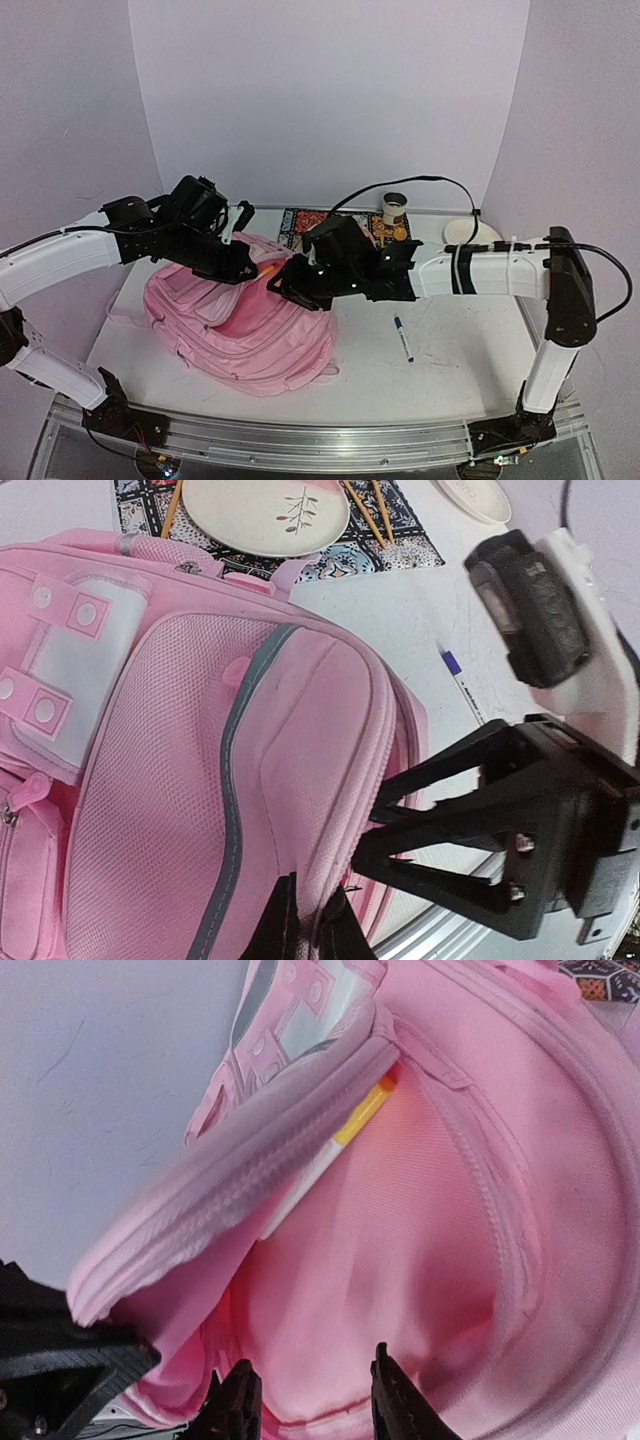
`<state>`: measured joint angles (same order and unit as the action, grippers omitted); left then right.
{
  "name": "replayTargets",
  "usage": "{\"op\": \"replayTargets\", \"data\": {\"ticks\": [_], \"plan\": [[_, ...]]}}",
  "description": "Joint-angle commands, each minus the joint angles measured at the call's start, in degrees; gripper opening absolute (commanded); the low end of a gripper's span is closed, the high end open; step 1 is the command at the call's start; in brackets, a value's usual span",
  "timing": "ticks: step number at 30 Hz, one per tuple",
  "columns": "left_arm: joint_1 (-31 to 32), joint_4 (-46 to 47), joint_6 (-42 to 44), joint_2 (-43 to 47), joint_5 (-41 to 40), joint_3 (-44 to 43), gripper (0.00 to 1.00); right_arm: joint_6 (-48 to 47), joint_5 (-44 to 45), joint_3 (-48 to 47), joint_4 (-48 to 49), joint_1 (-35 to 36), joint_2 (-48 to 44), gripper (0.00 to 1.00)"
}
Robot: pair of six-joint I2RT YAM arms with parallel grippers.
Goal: Pack the student bag
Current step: Place the pen in the upper front pocket of the bag, then pick up the pen from the center of the board.
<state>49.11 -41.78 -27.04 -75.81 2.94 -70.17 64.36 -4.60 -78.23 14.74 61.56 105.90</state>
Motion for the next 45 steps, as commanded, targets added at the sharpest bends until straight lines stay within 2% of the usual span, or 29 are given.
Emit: {"op": "replayTargets", "data": {"ticks": [1, 11, 16, 19, 26, 34, 38, 45], "plan": [[0.37, 4.69, -0.30, 2.25, -1.19, -2.26, 0.00, -8.56, 2.36, 1.98, -7.48, 0.29, -7.11, 0.41], [0.38, 4.93, -0.80, 2.17, -1.97, -2.82, 0.00, -16.99, 10.23, 8.15, -29.15, 0.28, -13.44, 0.55], [0.37, 4.95, -0.86, 2.28, -2.05, -3.12, 0.00, -17.31, 14.64, 12.34, -37.91, -1.27, -16.50, 0.58], [0.37, 5.02, -1.12, 2.47, -2.19, -2.83, 0.00, -18.38, 14.10, 15.40, -41.63, -4.11, -17.79, 0.60], [0.37, 5.04, -1.47, 3.04, -2.34, -2.27, 0.00, -23.31, 10.23, 22.25, -42.13, -12.43, -17.67, 0.60], [0.39, 5.03, -2.04, 3.34, -2.39, -1.85, 0.00, -29.78, 6.11, 23.81, -38.04, -18.99, -13.33, 0.59], [0.37, 5.10, -2.14, 3.12, -2.28, -1.87, 0.00, -31.16, 2.92, 22.69, -35.60, -20.34, -9.32, 0.58], [0.37, 5.04, -1.99, 3.54, -2.42, -1.44, 0.00, -31.53, 2.92, 20.06, -34.62, -21.41, -3.59, 0.53]]}}
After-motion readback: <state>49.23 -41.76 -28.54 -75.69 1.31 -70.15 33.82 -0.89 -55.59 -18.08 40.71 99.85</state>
